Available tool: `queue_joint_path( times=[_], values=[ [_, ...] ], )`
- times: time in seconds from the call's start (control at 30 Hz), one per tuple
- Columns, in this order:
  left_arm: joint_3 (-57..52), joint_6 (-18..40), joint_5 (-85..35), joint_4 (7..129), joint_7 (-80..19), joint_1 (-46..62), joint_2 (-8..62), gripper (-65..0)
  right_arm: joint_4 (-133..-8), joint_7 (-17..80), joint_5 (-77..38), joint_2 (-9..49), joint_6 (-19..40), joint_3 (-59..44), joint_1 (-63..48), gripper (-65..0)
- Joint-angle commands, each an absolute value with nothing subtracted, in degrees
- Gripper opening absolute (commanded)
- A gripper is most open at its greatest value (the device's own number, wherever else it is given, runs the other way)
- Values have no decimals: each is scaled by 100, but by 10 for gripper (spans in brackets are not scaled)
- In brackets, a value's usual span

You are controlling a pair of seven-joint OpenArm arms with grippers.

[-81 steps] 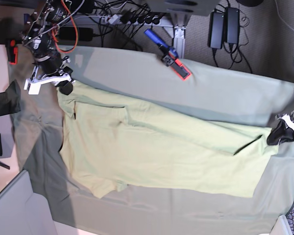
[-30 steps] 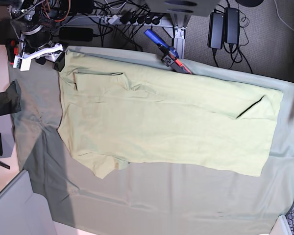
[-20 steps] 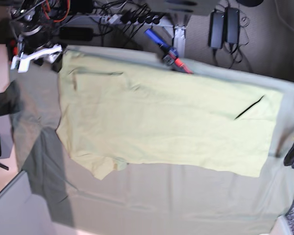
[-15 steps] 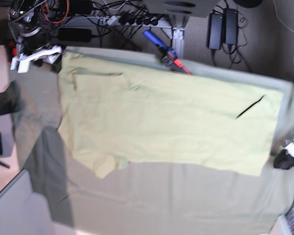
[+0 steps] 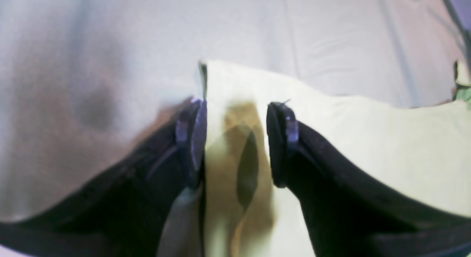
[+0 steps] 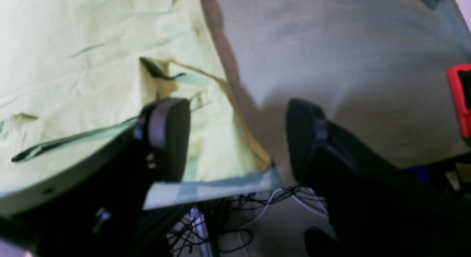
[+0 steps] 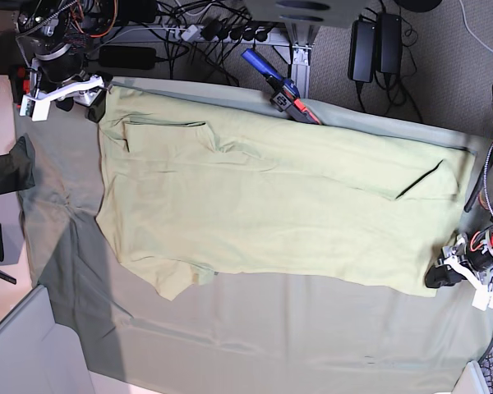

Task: Fold the T-shirt properly
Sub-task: 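Grasp the shirt's hem corners with both grippers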

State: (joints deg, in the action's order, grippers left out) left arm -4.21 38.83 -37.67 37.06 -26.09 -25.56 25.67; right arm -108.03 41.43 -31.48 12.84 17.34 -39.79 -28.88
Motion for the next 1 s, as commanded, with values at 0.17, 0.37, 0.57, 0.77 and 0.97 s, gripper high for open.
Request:
queue_joint_path(
  times=[0.17,0.37,0.57,0.77,0.97],
  values=[
    [-440,4000,-4593,4056,-3175,-2696,2585,-424,-10897,4053,-3194,1363,2012,-4029,-2908,-243],
    [-440,4000,-4797,4504,-3494,-2696,2563,-451,-10897,4051,-3214,1363,2012,-4029,-2906,-243],
    [-440,4000,-4619,4512,-3496,-2646,2556,-549,-10897,4045,-3214,1365,2012,-4029,-2904,-243],
    [-440,4000,-4018,4512,-2827,-2655,2700,-414,-10897,4034,-3212,1365,2014,-4029,-2906,-243],
    [-440,4000,-3778,4418,-2808,-2630,2670,-289,-10897,4032,-3214,1363,2012,-4029,-2893,-243]
  ],
)
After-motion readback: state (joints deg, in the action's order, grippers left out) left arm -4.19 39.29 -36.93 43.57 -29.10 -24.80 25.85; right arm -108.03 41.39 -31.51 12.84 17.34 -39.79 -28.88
